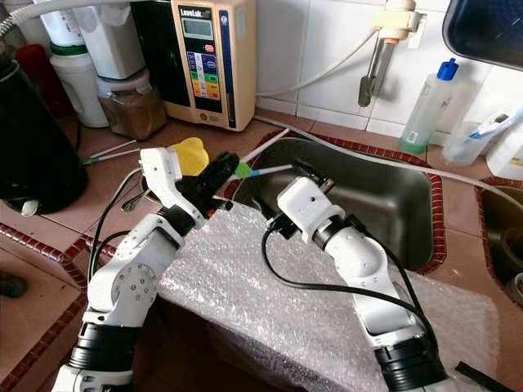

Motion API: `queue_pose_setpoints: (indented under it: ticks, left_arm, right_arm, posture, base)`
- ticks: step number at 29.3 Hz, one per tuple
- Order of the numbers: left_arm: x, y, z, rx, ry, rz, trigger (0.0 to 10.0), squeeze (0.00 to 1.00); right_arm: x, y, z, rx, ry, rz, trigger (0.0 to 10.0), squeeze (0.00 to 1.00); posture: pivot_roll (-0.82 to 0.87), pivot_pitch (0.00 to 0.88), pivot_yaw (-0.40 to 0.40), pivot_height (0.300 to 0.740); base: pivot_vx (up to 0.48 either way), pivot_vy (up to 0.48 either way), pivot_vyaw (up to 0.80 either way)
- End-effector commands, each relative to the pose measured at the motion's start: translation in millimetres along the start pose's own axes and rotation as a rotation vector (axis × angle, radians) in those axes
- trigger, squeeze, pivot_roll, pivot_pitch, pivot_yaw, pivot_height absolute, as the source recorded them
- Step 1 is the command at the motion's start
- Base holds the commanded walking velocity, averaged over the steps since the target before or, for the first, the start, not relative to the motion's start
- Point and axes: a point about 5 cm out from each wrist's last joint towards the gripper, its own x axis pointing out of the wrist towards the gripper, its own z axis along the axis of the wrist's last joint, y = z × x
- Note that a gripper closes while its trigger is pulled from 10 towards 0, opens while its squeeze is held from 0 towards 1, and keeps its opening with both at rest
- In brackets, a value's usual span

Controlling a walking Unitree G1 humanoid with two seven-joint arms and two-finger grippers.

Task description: Kitchen organization

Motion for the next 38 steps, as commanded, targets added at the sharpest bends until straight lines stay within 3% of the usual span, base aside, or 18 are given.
queue_pose_setpoints:
  ticks: [1, 5, 6, 7, 16, 38]
  left_arm:
    - [0.0, -7.3, 3.6, 0.005, -0.005, -0.013, 0.0, 0.00]
    - [-0.7, -10.2, 1.7, 0.003, 0.006, -0.024, 0.0, 0.00]
    - [-0.7, -10.6, 1.1, 0.003, 0.008, -0.024, 0.0, 0.00]
    - [-0.1, -11.5, 0.7, 0.001, 0.010, -0.027, 0.0, 0.00]
    - [1.2, -13.8, 0.8, -0.001, 0.017, -0.035, 0.0, 0.00]
    - [1.1, -7.7, 1.3, 0.019, 0.018, -0.010, 0.0, 0.00]
  right_arm:
    - [6.1, 0.5, 0.2, -0.036, -0.005, -0.001, 10.0, 0.00]
    - [11.6, -2.3, -3.3, -0.050, 0.000, -0.040, 10.0, 0.00]
    - [13.9, -2.4, -5.2, -0.054, 0.009, -0.043, 4.0, 0.00]
    - [18.3, -1.5, -10.6, -0.068, 0.037, -0.039, 0.0, 0.00]
    - [25.6, -9.1, -18.8, -0.115, 0.086, -0.077, 0.0, 0.00]
    - [16.4, -16.5, -33.4, -0.150, 0.146, -0.117, 0.0, 0.00]
  posture:
    - [0.03, 0.000, 0.014, 0.740]
    - [0.03, 0.000, 0.023, 0.740]
    - [0.03, 0.000, 0.025, 0.740]
    - [0.03, 0.000, 0.026, 0.740]
    - [0.02, 0.000, 0.025, 0.740]
    - [0.01, 0.000, 0.038, 0.740]
  base:
    - [0.000, 0.000, 0.00]
    - [0.000, 0.000, 0.00]
    - [0.000, 0.000, 0.00]
    - [0.000, 0.000, 0.00]
    - [0.000, 0.000, 0.00]
    - [0.000, 0.000, 0.00]
